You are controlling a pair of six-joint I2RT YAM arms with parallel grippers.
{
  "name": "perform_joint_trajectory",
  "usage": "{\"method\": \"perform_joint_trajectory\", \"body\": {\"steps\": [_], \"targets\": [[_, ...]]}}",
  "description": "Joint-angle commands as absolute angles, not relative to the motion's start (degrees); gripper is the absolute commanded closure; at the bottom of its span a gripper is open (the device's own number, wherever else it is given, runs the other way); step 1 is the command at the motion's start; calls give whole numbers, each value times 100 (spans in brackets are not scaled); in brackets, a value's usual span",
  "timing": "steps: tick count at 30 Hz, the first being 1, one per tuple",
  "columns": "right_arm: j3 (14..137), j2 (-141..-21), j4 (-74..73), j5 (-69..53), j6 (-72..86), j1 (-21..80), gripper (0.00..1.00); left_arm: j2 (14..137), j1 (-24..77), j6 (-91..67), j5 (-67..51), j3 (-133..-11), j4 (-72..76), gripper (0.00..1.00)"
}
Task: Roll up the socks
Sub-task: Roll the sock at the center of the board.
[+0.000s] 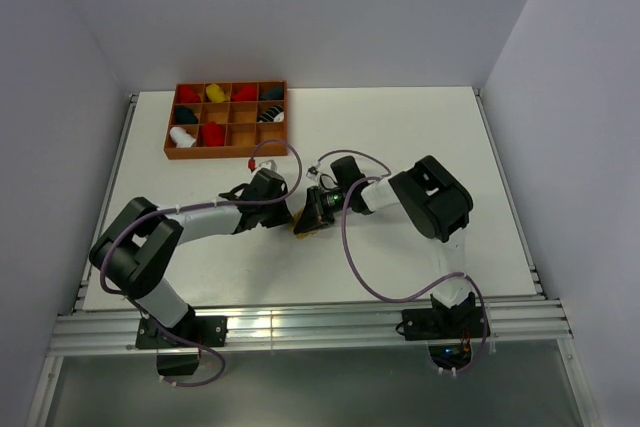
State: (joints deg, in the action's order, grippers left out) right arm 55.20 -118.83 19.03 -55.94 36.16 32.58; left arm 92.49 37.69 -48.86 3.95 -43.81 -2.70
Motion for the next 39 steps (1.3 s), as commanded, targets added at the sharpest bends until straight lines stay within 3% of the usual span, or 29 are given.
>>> {"method": "perform_joint_trajectory", "body": {"steps": [1, 4, 8, 12, 20, 32, 38, 39], "targets": [[5599, -11559, 1460, -5116, 3270, 3261, 89, 9685, 3911, -4649, 843, -4350, -1168, 78], [5651, -11260, 1135, -4721, 3051, 3331, 80, 9782, 4069, -4676, 896, -4412, -1230, 81], [5721, -11004, 827, -4255, 2813, 3480, 77, 9774, 4148, -4685, 931, -4438, -1257, 87], [5608, -10829, 931, -4193, 2733, 3568, 64, 9747, 4157, -4711, 958, -4447, -1248, 88], [5247, -10371, 1152, -3272, 2277, 3867, 58, 9791, 4148, -4746, 905, -4465, -1222, 92], [5914, -10731, 45, -1856, 1802, 4605, 58, 9651, 4140, -4974, 668, -4421, -1090, 92], [6240, -11039, -605, -687, 1854, 4904, 66, 9308, 4078, -5212, 581, -4237, -888, 92], [6258, -11126, -650, -590, 1872, 4948, 73, 9255, 4069, -5273, 545, -4193, -862, 92]]}}
